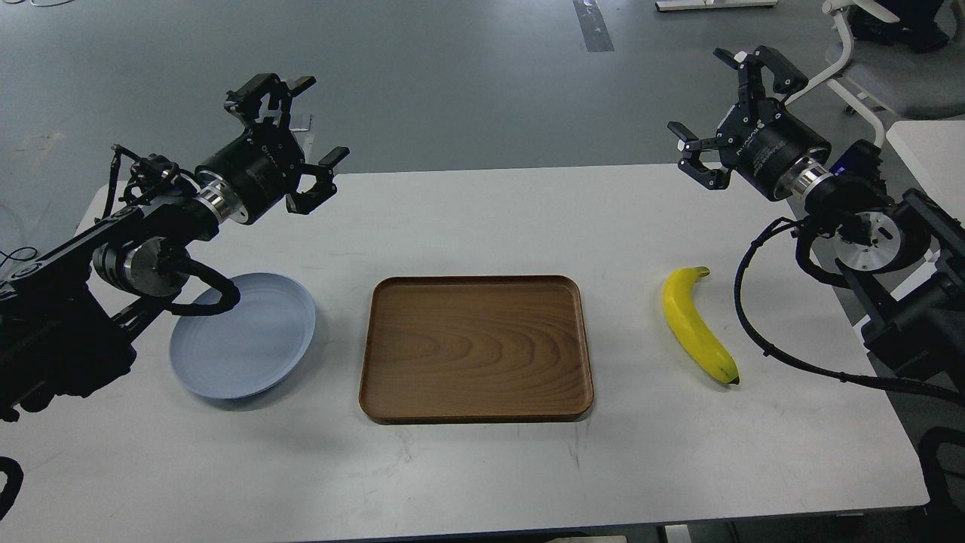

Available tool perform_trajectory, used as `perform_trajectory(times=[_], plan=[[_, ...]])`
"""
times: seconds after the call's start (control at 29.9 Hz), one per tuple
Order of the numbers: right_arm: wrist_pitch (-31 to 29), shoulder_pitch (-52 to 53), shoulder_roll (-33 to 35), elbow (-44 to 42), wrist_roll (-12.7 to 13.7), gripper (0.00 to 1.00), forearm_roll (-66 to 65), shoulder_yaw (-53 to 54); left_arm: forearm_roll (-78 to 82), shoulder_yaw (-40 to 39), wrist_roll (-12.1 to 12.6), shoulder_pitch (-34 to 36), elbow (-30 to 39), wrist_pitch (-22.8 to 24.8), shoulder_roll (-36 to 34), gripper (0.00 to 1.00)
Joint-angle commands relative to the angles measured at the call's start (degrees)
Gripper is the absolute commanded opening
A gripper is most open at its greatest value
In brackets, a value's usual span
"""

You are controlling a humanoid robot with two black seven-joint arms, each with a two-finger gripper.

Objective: Place banana on plate with both arms

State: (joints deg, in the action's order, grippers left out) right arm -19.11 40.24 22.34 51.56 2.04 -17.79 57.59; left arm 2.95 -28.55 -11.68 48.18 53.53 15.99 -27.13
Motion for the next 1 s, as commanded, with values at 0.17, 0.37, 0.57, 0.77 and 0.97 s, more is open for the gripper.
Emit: perform_trajectory(times=[0.17,0.37,0.57,0.77,0.97], plan=[[0.1,0.3,-3.1,0.6,-0.2,1.00,-4.4,-0.2,-0.5,-0.5,0.0,-0.2,-0.5,-0.3,2.3,0.98],[-1.5,0.3,-3.3,0.6,0.2,1.00,-4.4,-0.3,-0.6,-0.6,-0.1,-1.2,-0.9,0.1,1.6,0.98],[-8.7,0.2,-2.9,0.9,0.5,1.00,-4.3,0.8,-0.6,-0.7,-0.2,-3.8,-0.7,0.4,-0.4,0.98],[-8.0,0.0,-2.7,0.8,0.5,1.00,-4.3,2.5,-0.6,-0.7,-0.2,-4.4,-0.6,0.4,-0.8,0.98],[-7.2,-0.2,-2.4,0.9,1.4,1.00,-4.1,3.6,-0.7,-1.9,-0.2,-4.7,-0.8,0.4,-1.1,0.98]])
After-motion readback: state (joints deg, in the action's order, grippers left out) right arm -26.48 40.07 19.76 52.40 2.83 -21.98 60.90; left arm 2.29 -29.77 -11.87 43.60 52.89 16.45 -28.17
